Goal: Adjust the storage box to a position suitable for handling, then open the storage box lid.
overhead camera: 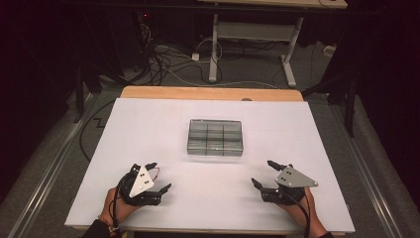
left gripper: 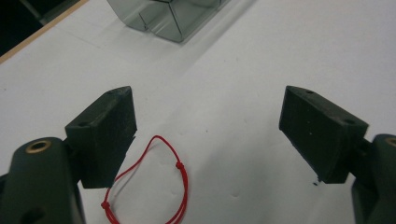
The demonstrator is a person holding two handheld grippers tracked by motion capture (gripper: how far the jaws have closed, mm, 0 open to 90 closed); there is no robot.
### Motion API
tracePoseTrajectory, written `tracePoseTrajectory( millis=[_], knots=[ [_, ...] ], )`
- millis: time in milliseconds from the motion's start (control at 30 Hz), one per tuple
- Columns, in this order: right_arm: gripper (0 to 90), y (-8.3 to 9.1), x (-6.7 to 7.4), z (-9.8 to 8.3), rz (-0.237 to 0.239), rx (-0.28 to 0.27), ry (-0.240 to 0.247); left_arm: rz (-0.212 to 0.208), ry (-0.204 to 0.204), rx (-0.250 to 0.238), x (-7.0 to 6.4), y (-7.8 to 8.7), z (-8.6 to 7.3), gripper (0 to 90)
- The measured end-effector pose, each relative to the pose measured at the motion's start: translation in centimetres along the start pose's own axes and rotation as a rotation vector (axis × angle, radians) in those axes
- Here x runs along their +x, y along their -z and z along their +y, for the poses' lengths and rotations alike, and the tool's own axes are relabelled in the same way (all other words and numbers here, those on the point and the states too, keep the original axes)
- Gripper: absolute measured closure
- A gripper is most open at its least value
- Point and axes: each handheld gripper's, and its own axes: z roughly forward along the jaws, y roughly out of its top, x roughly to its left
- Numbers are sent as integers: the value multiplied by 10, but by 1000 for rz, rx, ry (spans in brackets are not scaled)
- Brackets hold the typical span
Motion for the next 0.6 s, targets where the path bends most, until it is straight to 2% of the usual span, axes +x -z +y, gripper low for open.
tracePoseTrajectory(
  millis=[333, 600],
  knots=[
    [230, -5, -1, 2, -2, 4, 11, -2, 7, 1, 0, 2, -2, 186],
    [241, -10, 2, 2, 12, 30, 14, -5, 4, 14, -2, 2, -2, 186]
  ],
)
